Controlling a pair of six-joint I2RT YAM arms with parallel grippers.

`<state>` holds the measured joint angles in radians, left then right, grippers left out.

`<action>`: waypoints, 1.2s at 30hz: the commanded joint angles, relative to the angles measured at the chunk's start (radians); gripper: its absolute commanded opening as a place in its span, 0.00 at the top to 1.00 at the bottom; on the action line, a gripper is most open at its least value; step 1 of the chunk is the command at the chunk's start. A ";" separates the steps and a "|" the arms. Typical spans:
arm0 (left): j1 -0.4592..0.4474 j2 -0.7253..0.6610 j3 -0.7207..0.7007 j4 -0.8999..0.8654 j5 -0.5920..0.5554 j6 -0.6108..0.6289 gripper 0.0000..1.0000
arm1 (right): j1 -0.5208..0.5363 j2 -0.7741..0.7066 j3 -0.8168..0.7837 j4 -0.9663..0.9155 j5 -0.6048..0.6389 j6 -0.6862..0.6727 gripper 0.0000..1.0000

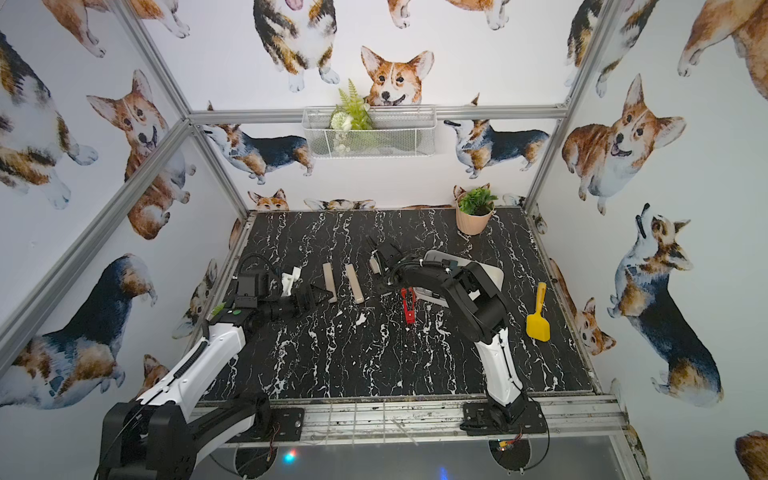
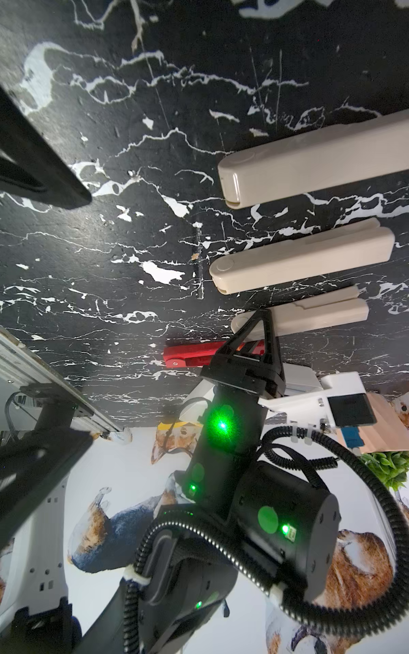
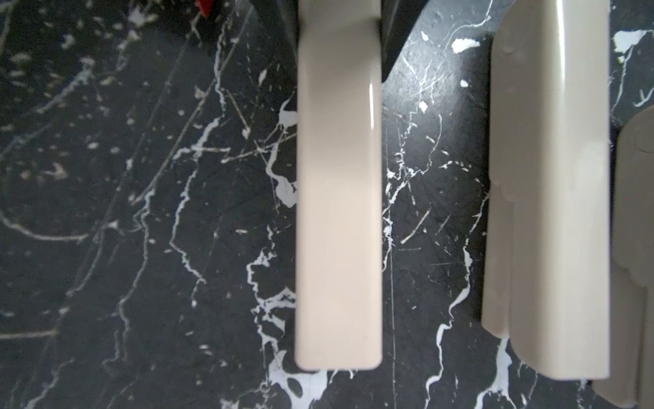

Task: Put the pruning pliers into the storage box
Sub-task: Pick up the pruning pliers from the center of the board.

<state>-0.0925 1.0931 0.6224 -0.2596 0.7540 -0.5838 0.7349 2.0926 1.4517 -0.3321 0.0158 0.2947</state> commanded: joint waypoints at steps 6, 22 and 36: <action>0.002 -0.013 0.011 0.014 0.016 -0.001 0.00 | 0.006 -0.066 -0.046 -0.005 0.006 0.041 0.93; 0.001 -0.003 0.031 0.031 0.023 -0.012 0.00 | 0.012 -0.379 -0.252 -0.001 0.041 0.108 1.00; 0.000 0.043 0.070 0.132 0.073 -0.036 0.00 | 0.005 -0.505 -0.313 -0.074 0.084 0.122 1.00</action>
<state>-0.0921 1.1320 0.6800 -0.1986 0.7910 -0.6075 0.7437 1.6020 1.1431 -0.3782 0.0761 0.3988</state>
